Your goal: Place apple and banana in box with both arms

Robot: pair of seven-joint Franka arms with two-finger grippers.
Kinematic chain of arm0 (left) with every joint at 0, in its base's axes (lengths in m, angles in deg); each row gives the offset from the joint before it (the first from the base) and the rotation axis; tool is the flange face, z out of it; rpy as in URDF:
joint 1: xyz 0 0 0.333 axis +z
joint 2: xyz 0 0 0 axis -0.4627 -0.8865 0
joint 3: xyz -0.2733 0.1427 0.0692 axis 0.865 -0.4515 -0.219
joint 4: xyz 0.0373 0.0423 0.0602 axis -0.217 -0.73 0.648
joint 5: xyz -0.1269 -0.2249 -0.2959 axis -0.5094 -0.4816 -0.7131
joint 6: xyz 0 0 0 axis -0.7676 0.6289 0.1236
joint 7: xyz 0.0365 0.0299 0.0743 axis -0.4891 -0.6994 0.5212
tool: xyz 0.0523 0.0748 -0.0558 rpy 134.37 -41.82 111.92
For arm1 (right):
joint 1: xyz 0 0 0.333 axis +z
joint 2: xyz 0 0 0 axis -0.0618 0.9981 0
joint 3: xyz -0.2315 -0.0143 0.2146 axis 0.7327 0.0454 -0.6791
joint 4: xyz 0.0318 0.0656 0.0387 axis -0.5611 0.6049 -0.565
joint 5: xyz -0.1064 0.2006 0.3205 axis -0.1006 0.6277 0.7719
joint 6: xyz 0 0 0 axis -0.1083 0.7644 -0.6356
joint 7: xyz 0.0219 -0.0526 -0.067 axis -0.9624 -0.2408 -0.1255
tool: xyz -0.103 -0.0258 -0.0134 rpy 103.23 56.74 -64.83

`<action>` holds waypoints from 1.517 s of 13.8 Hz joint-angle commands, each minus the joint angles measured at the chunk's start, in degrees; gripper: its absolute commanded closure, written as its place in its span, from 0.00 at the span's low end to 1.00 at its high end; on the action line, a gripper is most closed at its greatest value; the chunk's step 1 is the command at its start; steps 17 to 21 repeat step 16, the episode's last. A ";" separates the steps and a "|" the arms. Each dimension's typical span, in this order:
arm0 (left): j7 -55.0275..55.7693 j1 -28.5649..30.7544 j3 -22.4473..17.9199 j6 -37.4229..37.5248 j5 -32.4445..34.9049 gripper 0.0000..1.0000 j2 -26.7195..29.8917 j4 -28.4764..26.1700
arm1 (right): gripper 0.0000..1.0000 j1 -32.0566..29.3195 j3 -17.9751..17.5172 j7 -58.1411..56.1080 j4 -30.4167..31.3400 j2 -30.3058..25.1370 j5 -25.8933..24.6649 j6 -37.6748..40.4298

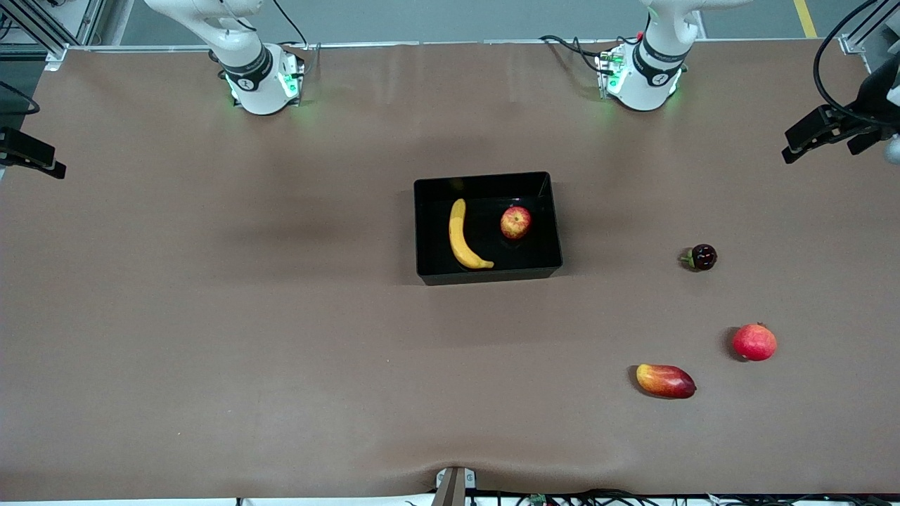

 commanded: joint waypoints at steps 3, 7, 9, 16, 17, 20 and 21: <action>-2.31 -0.01 -0.17 2.66 -0.95 0.00 0.96 -0.06 | 0.00 -0.02 0.06 -0.02 0.90 -1.01 -0.95 -0.20; -1.96 -0.18 -0.17 3.36 -0.51 0.00 -0.01 1.70 | 0.00 -0.02 0.06 -0.02 0.90 -1.01 -0.95 -0.20; -1.87 -0.45 -0.17 3.81 -0.42 0.00 -0.27 1.70 | 0.00 -0.02 0.06 -0.02 0.90 -1.01 -0.95 -0.20; -1.52 -0.45 1.58 5.92 0.02 0.00 -0.80 2.49 | 0.00 -0.11 0.06 -0.02 0.90 -1.01 -0.95 -0.20; -1.52 -0.45 1.58 5.92 0.02 0.00 -0.80 2.49 | 0.00 -0.11 0.06 -0.02 0.90 -1.01 -0.95 -0.20; -1.52 -0.45 1.58 5.92 0.02 0.00 -0.80 2.49 | 0.00 -0.11 0.06 -0.02 0.90 -1.01 -0.95 -0.20; -1.52 -0.45 1.58 5.92 0.02 0.00 -0.80 2.49 | 0.00 -0.11 0.06 -0.02 0.90 -1.01 -0.95 -0.20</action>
